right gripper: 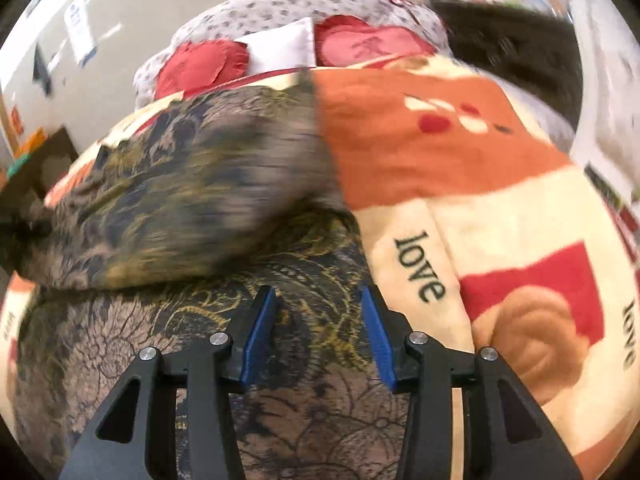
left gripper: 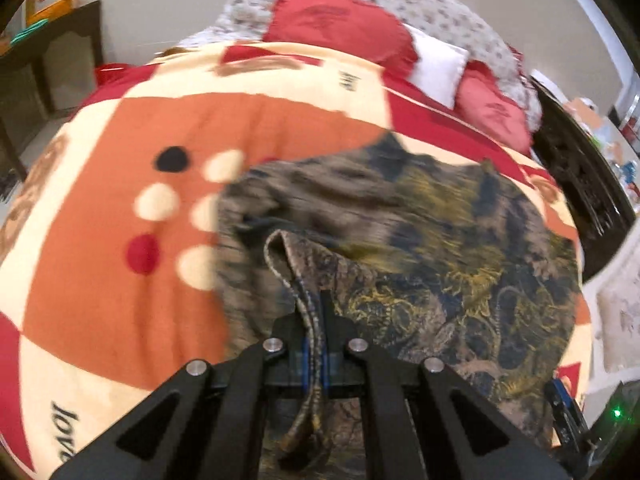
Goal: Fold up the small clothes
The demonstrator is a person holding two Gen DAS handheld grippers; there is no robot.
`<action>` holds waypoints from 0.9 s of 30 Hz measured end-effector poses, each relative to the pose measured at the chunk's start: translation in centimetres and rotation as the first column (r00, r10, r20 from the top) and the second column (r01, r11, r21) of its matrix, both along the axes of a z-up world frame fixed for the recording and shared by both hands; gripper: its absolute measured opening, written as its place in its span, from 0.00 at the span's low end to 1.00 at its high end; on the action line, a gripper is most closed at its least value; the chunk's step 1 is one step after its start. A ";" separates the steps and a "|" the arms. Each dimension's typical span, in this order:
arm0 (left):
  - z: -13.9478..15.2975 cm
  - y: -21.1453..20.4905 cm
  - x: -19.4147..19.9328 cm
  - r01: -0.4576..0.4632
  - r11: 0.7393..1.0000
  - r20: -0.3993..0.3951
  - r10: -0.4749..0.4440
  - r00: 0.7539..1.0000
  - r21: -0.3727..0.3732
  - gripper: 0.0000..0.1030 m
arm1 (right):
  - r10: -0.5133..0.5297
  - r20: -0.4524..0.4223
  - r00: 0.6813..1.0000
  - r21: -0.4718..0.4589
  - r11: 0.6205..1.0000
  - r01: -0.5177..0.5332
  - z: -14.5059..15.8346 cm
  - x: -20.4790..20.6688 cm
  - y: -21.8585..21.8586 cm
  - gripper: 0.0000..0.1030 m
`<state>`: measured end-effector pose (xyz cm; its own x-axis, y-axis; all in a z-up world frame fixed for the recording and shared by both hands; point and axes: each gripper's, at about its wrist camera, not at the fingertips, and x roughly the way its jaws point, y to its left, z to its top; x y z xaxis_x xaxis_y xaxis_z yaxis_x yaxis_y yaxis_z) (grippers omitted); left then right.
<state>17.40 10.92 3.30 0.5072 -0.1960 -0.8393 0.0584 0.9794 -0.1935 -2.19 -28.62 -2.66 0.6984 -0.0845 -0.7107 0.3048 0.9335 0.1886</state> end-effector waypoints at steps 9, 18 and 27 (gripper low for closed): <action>-3.8 -1.0 0.4 0.019 0.996 -0.039 -0.016 0.999 0.085 0.16 | -0.012 0.019 1.000 0.032 0.999 0.012 1.0 0.2 -1.1 0.44; 1.1 1.7 -2.4 -0.040 0.993 0.181 0.019 0.983 0.114 0.54 | 0.322 0.139 0.937 -0.159 0.941 -0.300 8.5 8.7 1.8 0.37; 3.3 2.0 -3.9 -0.042 0.999 0.244 0.043 0.969 -0.009 0.44 | 0.231 -0.076 0.970 -0.135 0.962 -0.239 2.8 13.8 -2.3 0.19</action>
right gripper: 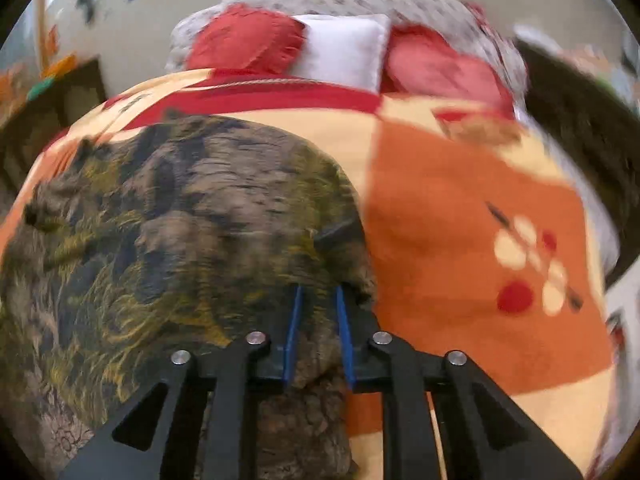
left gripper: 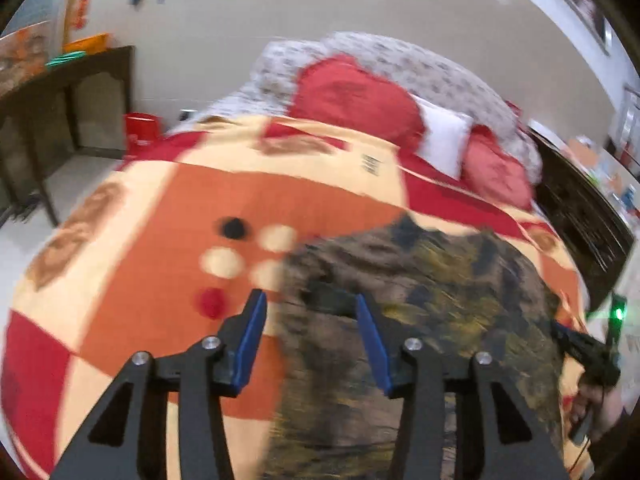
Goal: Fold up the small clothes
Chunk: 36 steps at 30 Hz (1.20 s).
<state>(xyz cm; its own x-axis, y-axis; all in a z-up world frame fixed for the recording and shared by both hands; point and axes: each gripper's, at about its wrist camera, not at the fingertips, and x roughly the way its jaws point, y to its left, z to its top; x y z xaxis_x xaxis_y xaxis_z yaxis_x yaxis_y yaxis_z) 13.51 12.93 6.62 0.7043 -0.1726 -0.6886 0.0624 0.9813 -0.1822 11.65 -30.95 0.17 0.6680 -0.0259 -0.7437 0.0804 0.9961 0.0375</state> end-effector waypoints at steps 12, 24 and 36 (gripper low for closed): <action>-8.6 -4.0 0.0 0.003 0.967 -0.074 0.016 0.997 0.255 0.58 | 0.103 0.002 0.995 0.049 0.993 -0.103 -1.5 -4.9 2.5 0.18; -9.8 -1.9 0.4 -0.065 0.987 -0.084 0.078 0.993 0.148 0.76 | 0.049 0.036 0.998 0.019 0.999 -0.049 2.4 -3.5 1.7 0.21; -9.7 -1.5 0.5 -0.075 0.987 -0.083 0.087 0.993 0.141 0.76 | 0.014 -0.008 1.000 0.109 0.994 -0.013 -0.6 3.4 0.3 0.35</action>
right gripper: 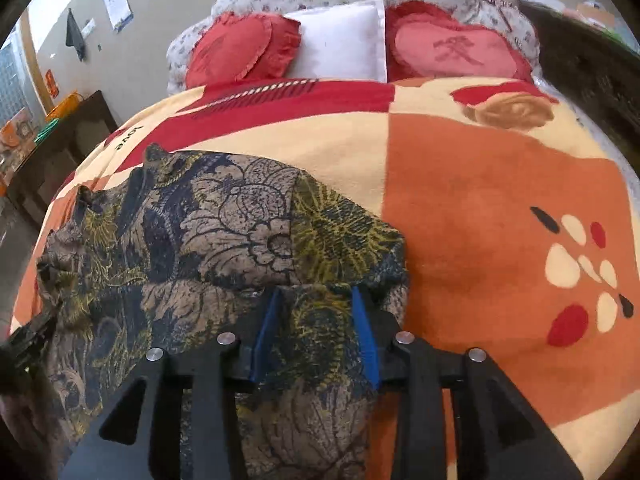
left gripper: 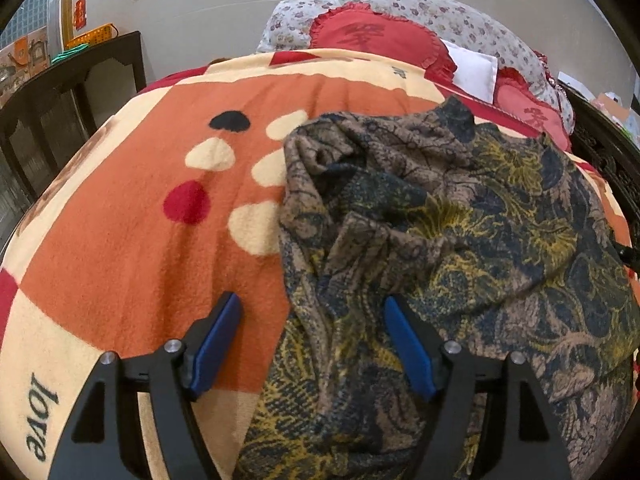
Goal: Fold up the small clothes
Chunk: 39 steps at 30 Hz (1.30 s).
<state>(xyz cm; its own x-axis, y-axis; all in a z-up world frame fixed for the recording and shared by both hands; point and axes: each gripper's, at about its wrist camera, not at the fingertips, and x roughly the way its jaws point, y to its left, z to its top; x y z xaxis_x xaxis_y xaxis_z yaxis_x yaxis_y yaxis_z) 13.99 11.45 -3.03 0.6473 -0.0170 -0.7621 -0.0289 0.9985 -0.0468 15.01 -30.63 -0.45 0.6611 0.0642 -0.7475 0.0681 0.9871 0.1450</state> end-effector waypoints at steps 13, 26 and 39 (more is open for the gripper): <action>0.0 -0.2 0.0 -0.004 1.000 0.000 0.004 1.000 0.017 0.78 | 0.050 -0.047 0.998 -0.060 0.997 -0.052 -0.3 0.1 6.6 0.23; -0.1 0.0 0.1 -0.006 1.000 -0.001 0.006 1.000 0.022 0.79 | -0.011 -0.057 0.998 -0.031 0.999 0.010 0.3 -9.5 5.8 0.23; -0.1 -0.1 0.2 -0.019 0.999 -0.004 0.020 1.000 0.040 0.82 | 0.006 -0.012 1.000 -0.150 0.989 -0.008 -1.4 -9.8 7.5 0.23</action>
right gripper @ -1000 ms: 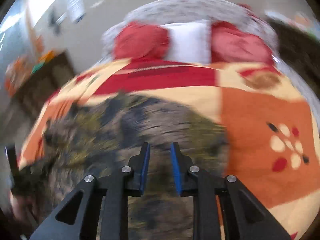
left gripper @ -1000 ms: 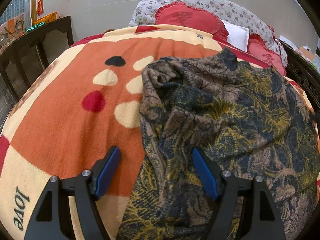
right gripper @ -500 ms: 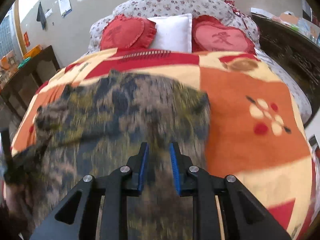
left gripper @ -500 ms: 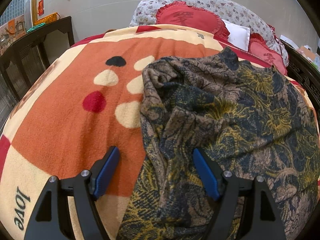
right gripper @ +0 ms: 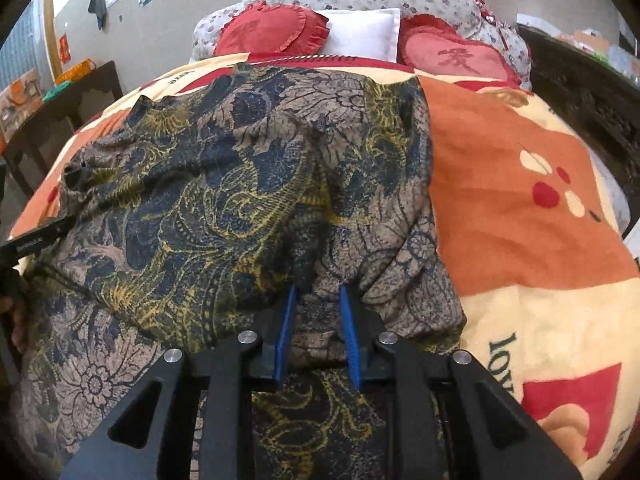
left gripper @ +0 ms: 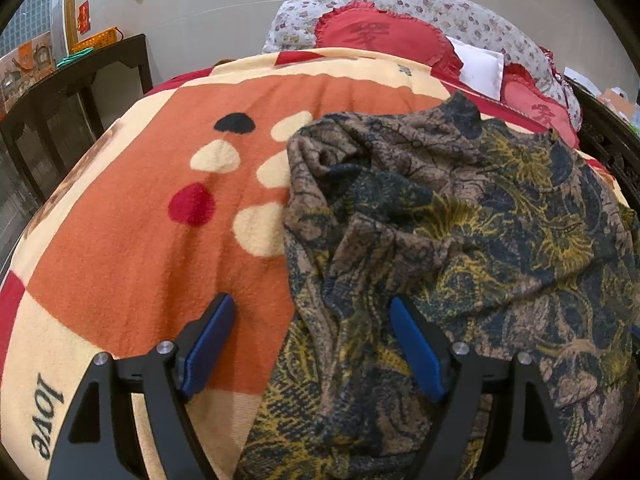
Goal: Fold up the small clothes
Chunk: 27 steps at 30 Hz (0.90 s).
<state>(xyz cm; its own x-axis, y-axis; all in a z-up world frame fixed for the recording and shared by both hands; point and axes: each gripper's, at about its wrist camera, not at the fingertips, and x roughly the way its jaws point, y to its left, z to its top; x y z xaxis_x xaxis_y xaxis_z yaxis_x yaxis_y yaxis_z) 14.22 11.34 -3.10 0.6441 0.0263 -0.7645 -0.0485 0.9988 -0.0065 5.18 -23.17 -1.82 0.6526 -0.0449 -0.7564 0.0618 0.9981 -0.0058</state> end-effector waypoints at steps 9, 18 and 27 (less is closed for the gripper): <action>0.0 -0.1 -0.1 -0.006 1.000 0.000 0.006 1.000 0.007 0.84 | -0.116 0.046 0.992 -0.081 0.990 0.119 3.3 -0.5 3.5 0.25; 0.0 0.0 -0.1 -0.006 1.000 0.000 0.006 1.000 0.006 0.84 | -0.165 0.020 0.986 -0.147 0.975 0.166 -0.4 0.2 3.9 0.33; 0.0 0.0 -0.1 -0.006 1.000 0.001 0.006 1.000 0.006 0.84 | -0.167 0.028 0.986 -0.164 0.972 0.169 -0.5 0.1 4.2 0.34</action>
